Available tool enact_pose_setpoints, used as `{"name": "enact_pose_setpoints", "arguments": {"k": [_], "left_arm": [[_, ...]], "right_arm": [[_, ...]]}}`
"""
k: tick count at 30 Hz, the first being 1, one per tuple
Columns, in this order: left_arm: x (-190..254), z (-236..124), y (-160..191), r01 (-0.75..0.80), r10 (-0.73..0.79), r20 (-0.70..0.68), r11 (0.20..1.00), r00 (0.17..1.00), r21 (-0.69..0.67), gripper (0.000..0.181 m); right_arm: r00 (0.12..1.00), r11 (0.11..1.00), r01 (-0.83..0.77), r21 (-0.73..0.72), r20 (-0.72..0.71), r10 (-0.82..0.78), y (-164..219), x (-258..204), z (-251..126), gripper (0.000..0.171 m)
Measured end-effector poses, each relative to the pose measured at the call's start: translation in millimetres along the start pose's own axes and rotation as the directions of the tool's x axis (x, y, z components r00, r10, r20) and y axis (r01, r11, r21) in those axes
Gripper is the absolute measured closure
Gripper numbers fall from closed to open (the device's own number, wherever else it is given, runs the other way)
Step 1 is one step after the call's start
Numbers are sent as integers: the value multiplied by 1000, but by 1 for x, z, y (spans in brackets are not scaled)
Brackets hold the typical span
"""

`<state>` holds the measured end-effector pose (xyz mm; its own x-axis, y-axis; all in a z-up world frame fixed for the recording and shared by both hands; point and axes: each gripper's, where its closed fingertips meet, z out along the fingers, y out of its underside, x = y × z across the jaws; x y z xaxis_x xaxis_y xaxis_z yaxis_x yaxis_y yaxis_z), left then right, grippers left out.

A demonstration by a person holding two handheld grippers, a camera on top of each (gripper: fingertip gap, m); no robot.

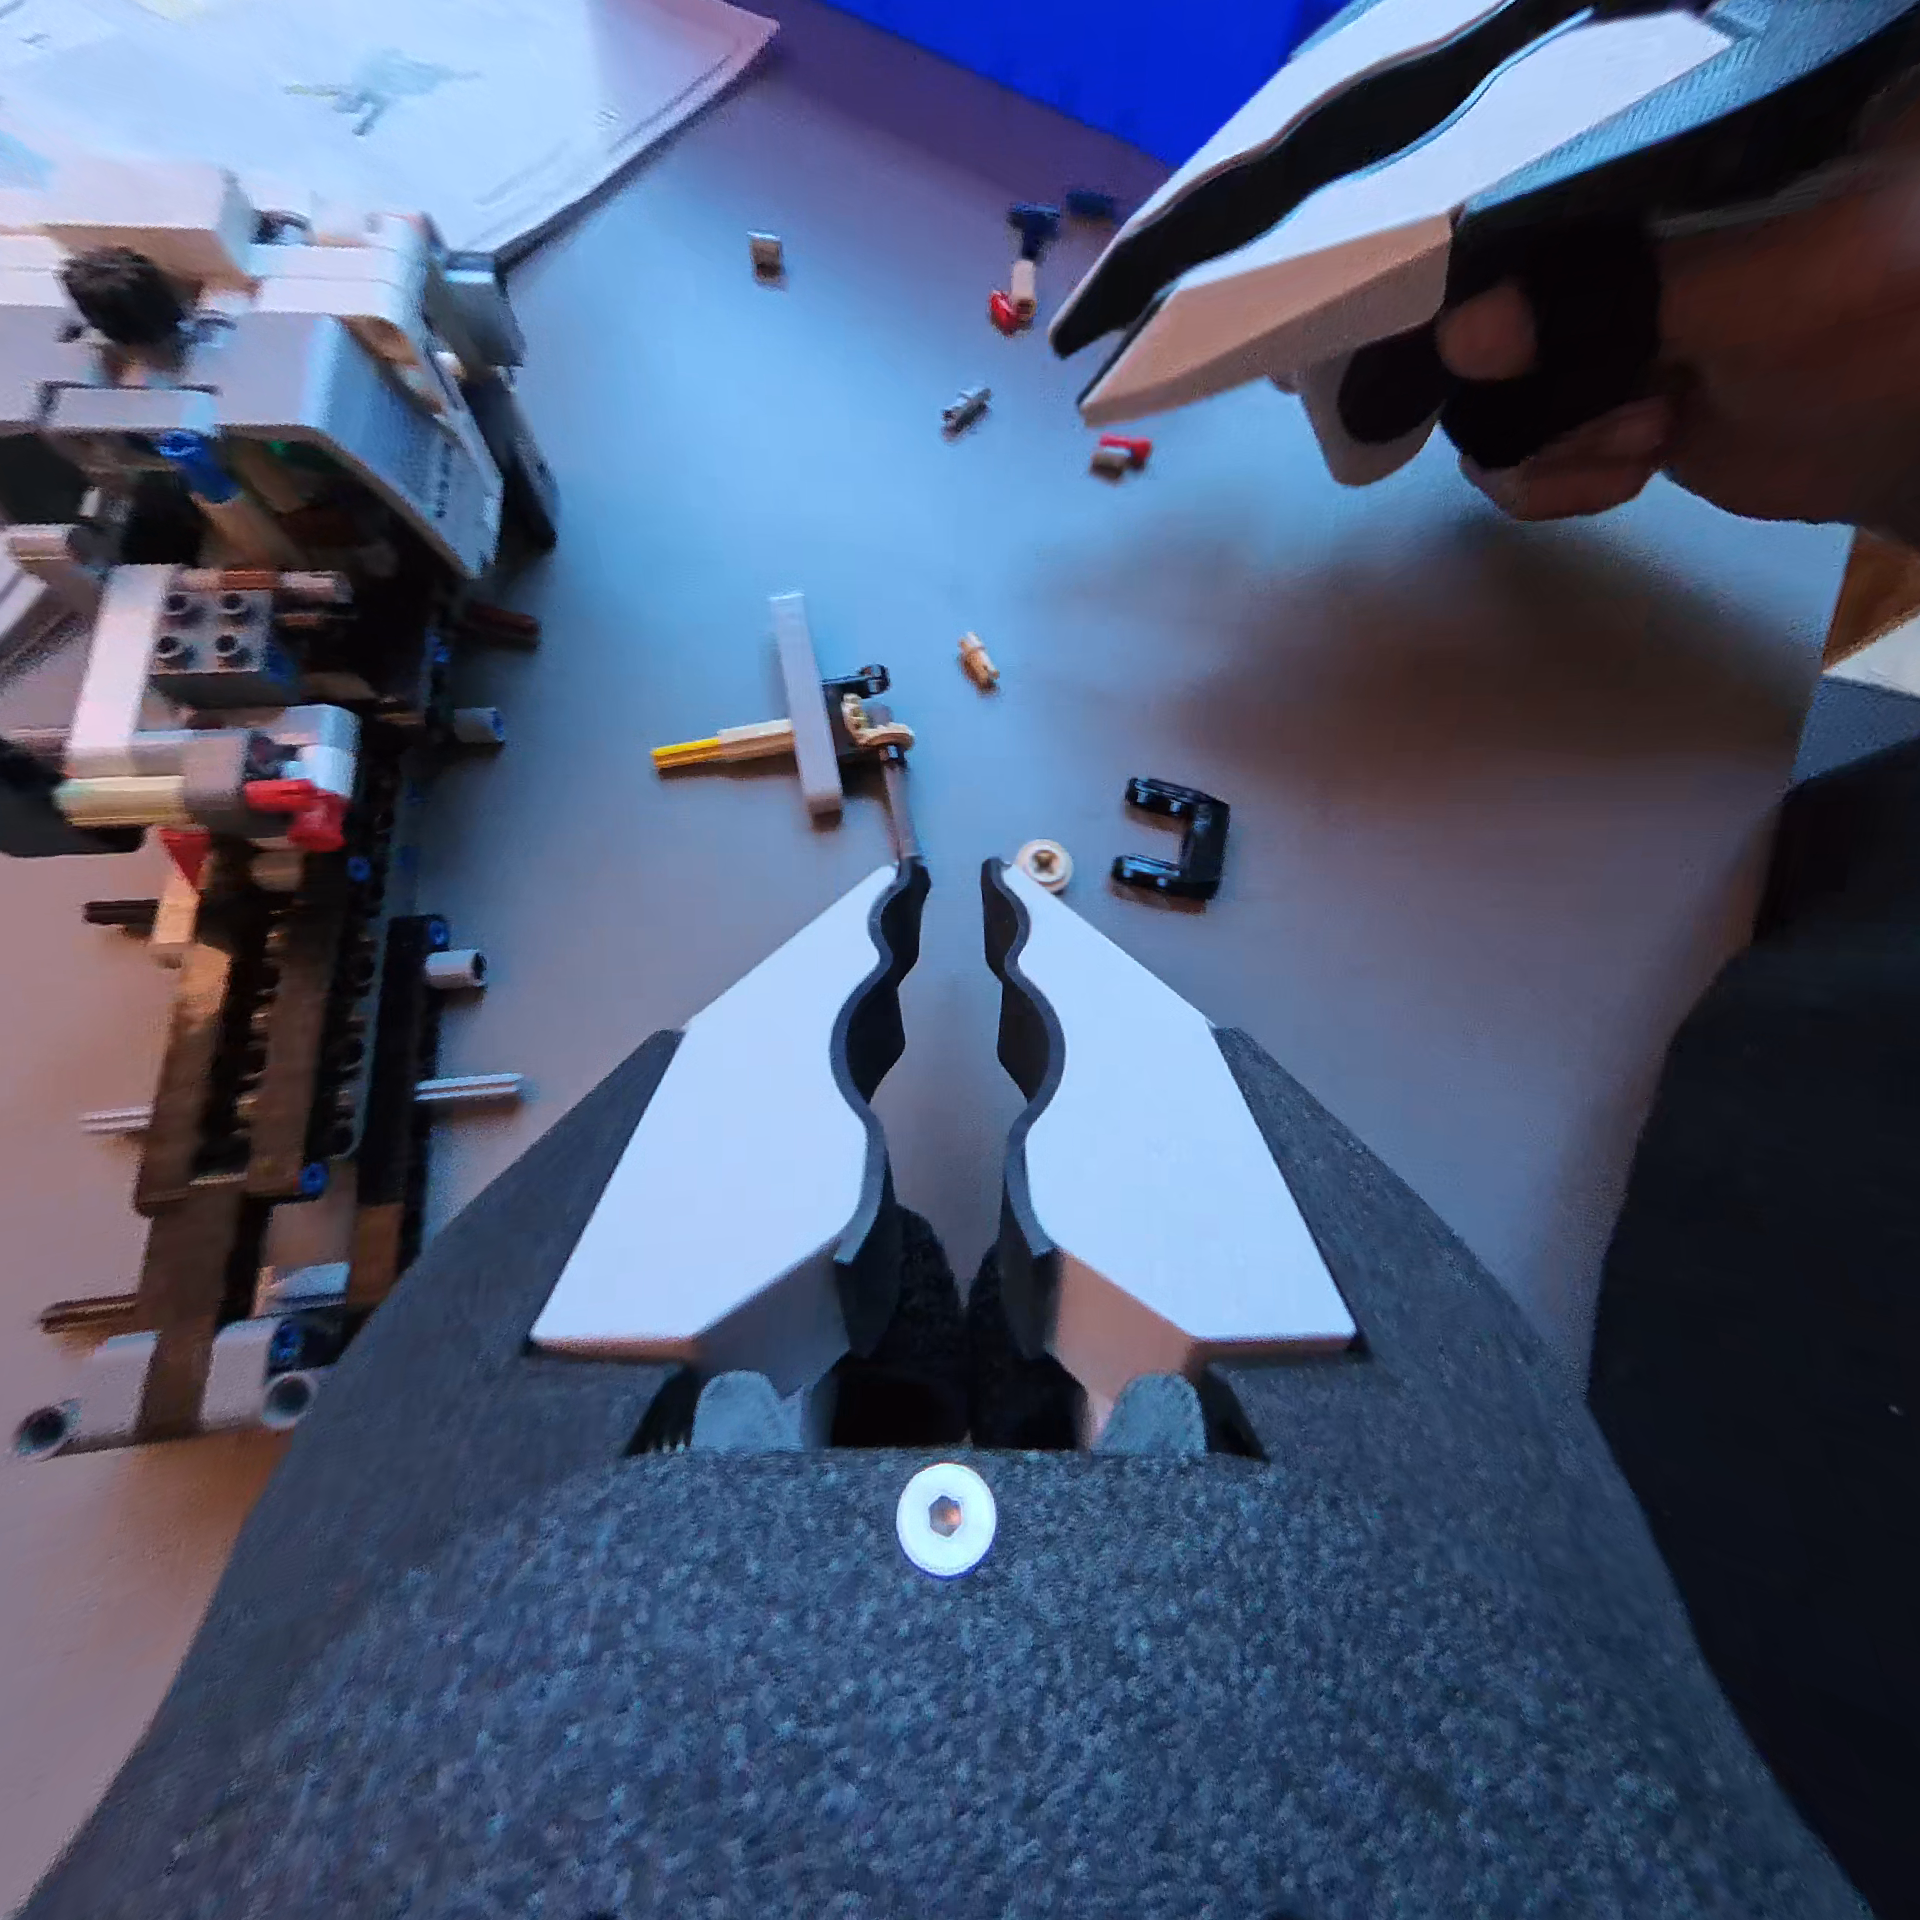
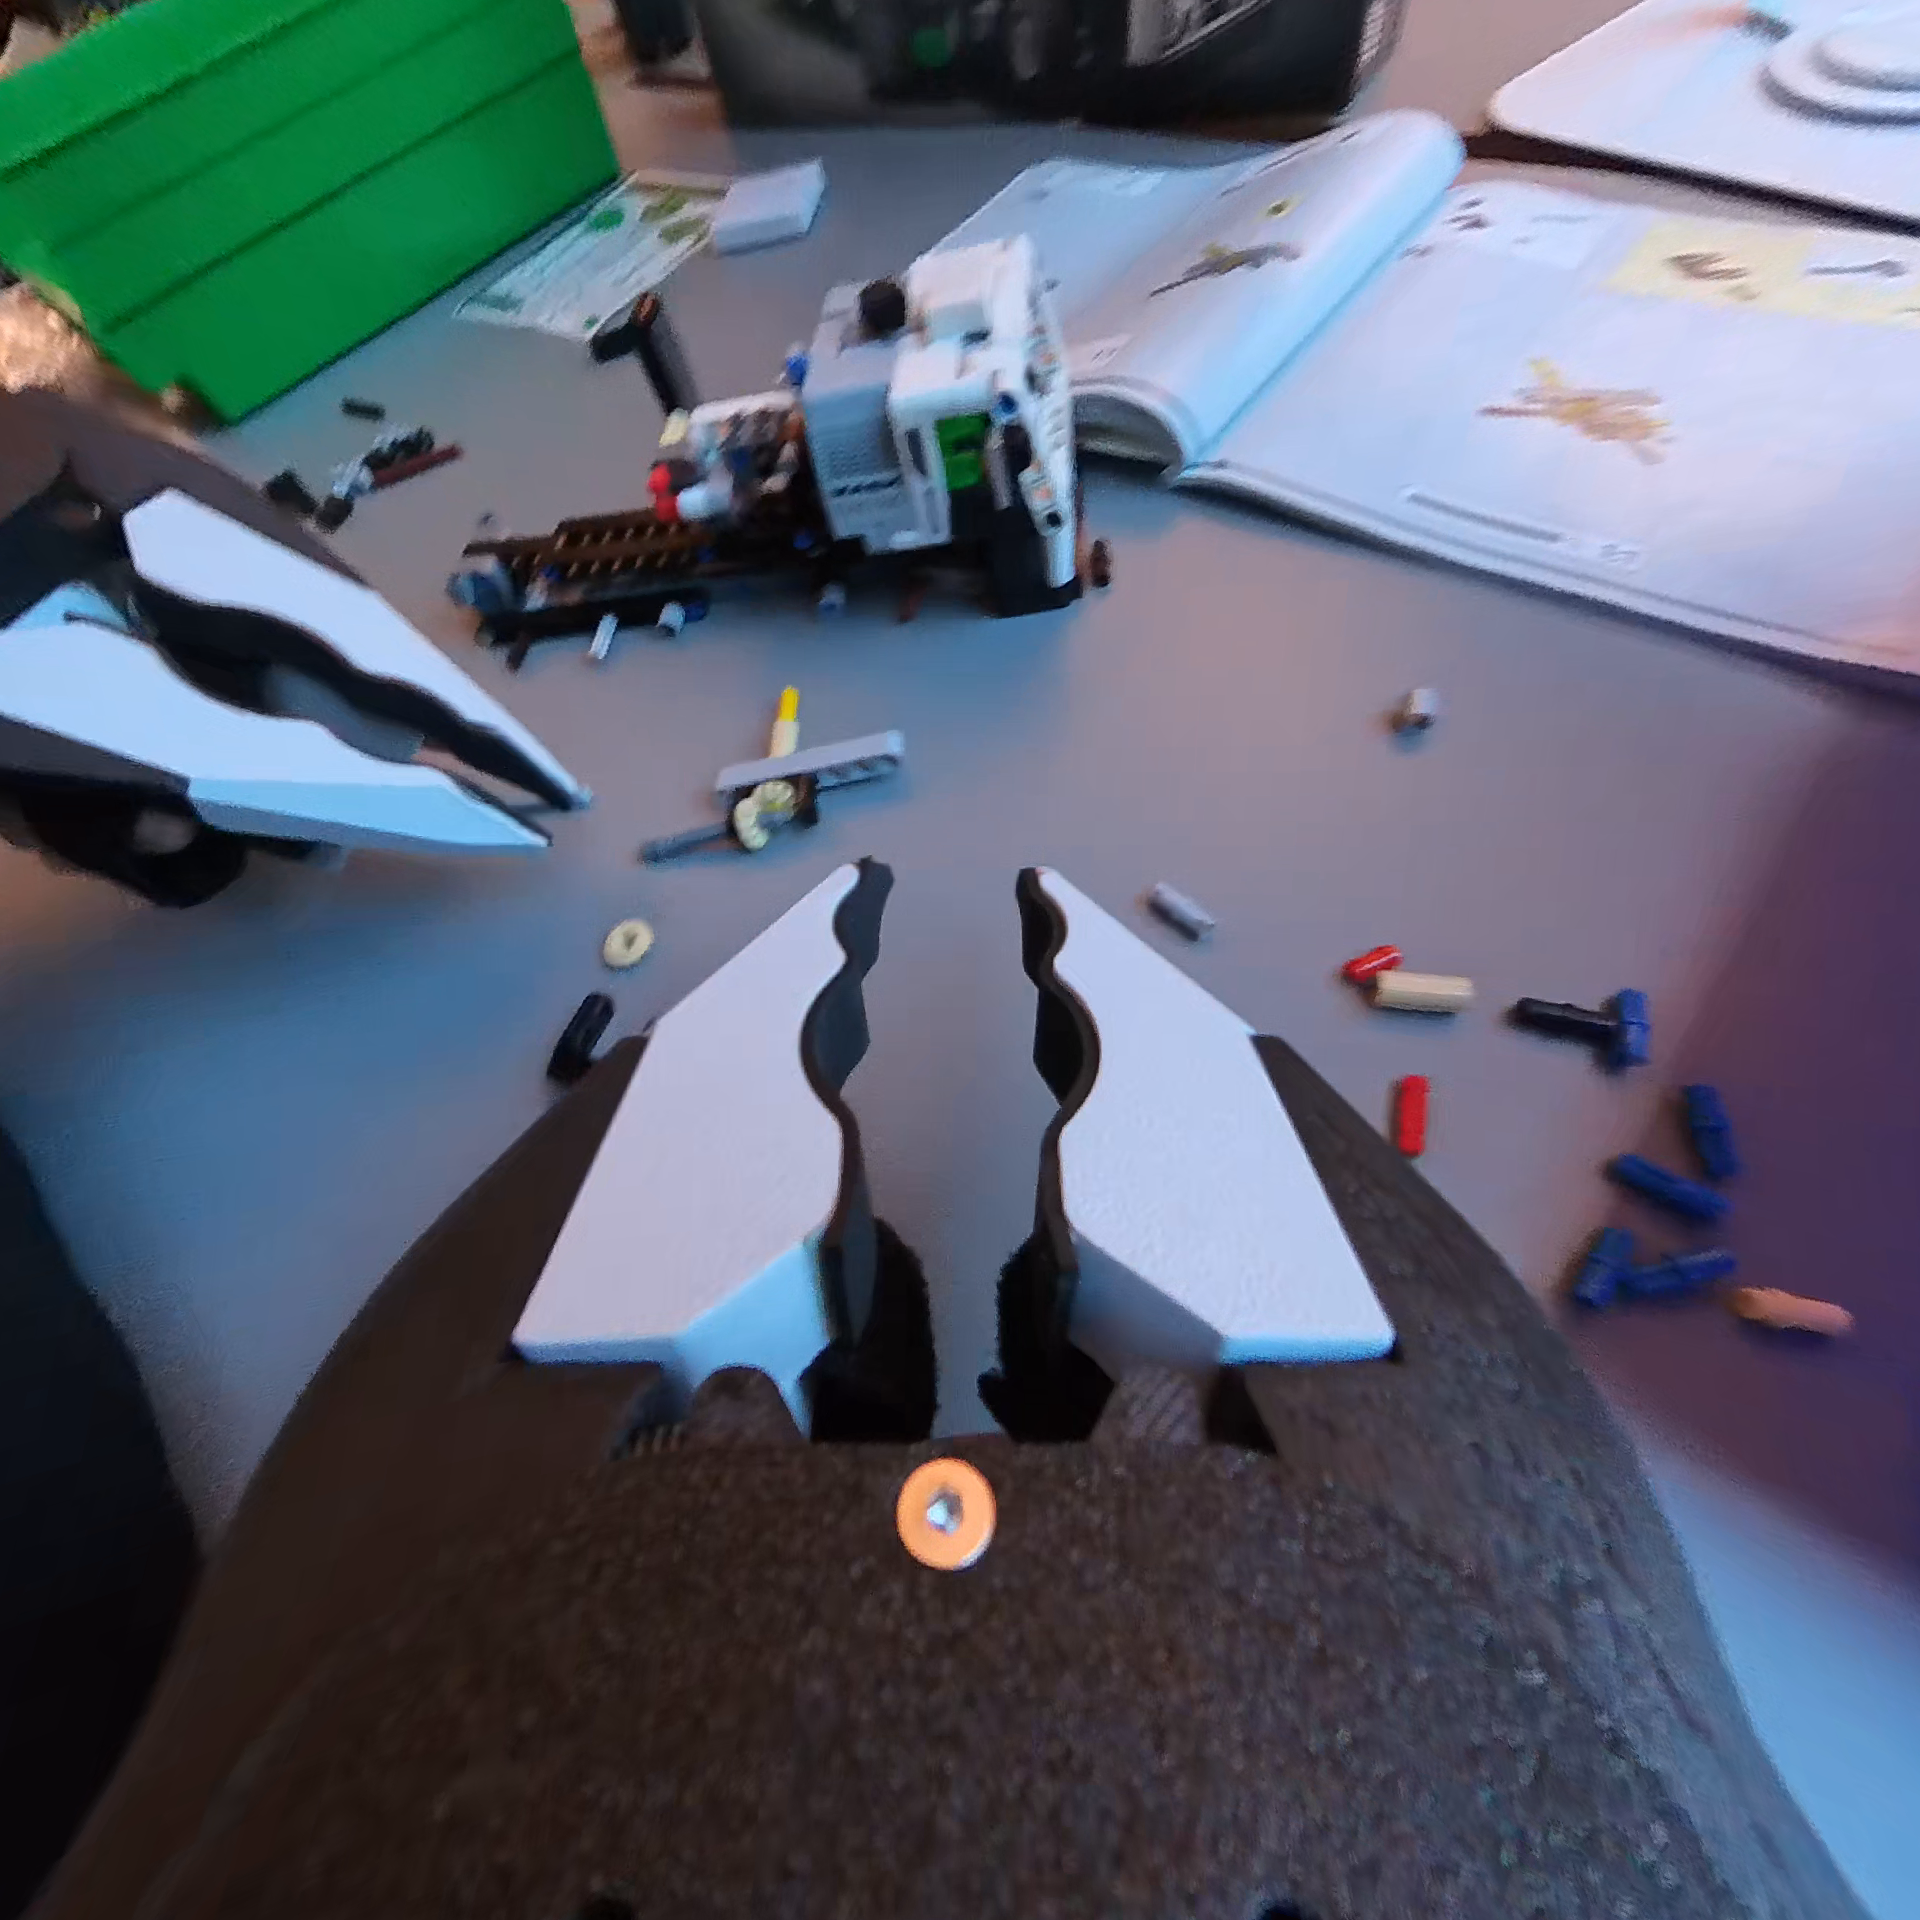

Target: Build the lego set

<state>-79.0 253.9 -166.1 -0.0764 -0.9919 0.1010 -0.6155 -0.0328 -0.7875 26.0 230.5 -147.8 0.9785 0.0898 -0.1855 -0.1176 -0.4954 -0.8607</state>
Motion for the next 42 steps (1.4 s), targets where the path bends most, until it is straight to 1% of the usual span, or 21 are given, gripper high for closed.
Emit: {"name": "enact_pose_setpoints", "arguments": {"k": [6, 20, 42], "left_arm": [[-19, 0, -3, 21, -22, 29, 1000, 999, 4, 172], [-32, 10, 3, 23, -22, 50, 999, 999, -23, 171], [-31, 16, 4, 11, -8, 59, 999, 998, -52, 171]], "right_arm": [[994, 989, -106, 107, -17, 108, -21, 23, -1, 146], [996, 990, -90, 106, -13, 92, -22, 30, 4, 148], [996, 991, -92, 101, -4, 93, -17, 34, 4, 148]]}}
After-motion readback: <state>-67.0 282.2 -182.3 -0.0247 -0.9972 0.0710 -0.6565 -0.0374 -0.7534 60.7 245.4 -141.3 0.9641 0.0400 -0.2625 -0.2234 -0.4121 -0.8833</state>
